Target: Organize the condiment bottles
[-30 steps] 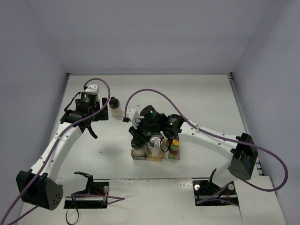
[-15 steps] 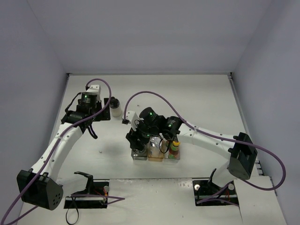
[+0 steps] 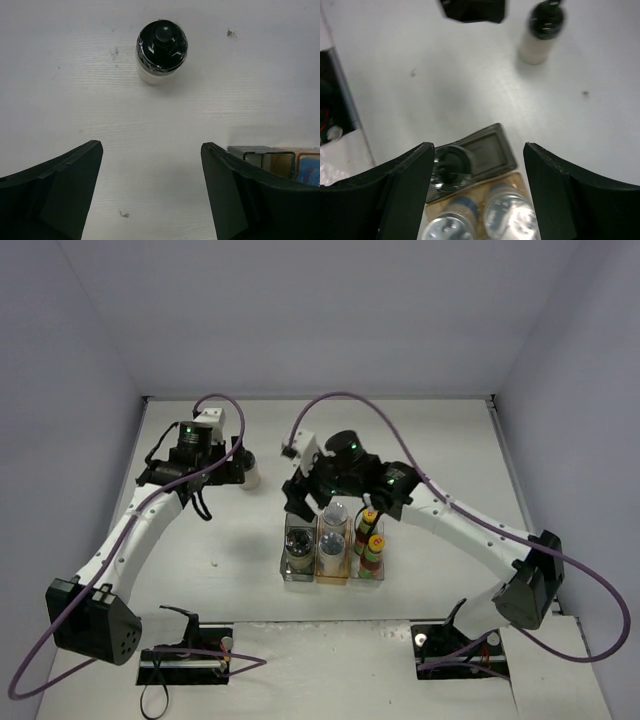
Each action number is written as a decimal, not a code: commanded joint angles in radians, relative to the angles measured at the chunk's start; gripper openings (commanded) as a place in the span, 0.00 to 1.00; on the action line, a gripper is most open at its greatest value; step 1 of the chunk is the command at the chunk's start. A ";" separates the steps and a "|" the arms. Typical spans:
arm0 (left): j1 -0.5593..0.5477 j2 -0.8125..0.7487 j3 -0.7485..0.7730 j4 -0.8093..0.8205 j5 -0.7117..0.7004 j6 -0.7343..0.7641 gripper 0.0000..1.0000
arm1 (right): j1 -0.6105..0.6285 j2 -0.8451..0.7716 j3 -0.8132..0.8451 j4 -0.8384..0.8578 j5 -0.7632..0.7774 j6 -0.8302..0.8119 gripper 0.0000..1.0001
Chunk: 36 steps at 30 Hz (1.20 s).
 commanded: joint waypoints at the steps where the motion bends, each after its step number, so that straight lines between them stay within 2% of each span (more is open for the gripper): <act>1: 0.005 0.031 0.093 0.059 0.052 -0.007 0.80 | -0.137 -0.104 0.049 0.083 0.026 0.020 0.73; 6: 0.001 0.146 0.188 0.080 0.078 -0.022 0.80 | -0.281 -0.185 0.004 0.117 0.052 0.090 0.74; 11: -0.008 0.289 0.317 0.079 0.021 -0.016 0.80 | -0.393 -0.286 -0.127 0.174 0.009 0.139 0.74; 15: -0.024 0.430 0.413 0.051 -0.041 -0.012 0.79 | -0.426 -0.340 -0.191 0.204 0.012 0.139 0.74; 18: -0.041 0.494 0.464 0.027 -0.094 -0.001 0.73 | -0.439 -0.380 -0.234 0.207 0.027 0.139 0.74; 20: -0.061 0.517 0.489 0.005 -0.146 0.005 0.68 | -0.447 -0.401 -0.250 0.211 0.035 0.139 0.74; 26: -0.067 0.542 0.483 -0.024 -0.184 -0.022 0.61 | -0.456 -0.415 -0.276 0.223 0.054 0.139 0.74; 32: -0.073 0.539 0.476 -0.029 -0.187 -0.019 0.42 | -0.458 -0.406 -0.290 0.235 0.040 0.139 0.74; 36: -0.074 0.536 0.481 -0.039 -0.187 -0.018 0.22 | -0.458 -0.412 -0.294 0.240 0.040 0.139 0.74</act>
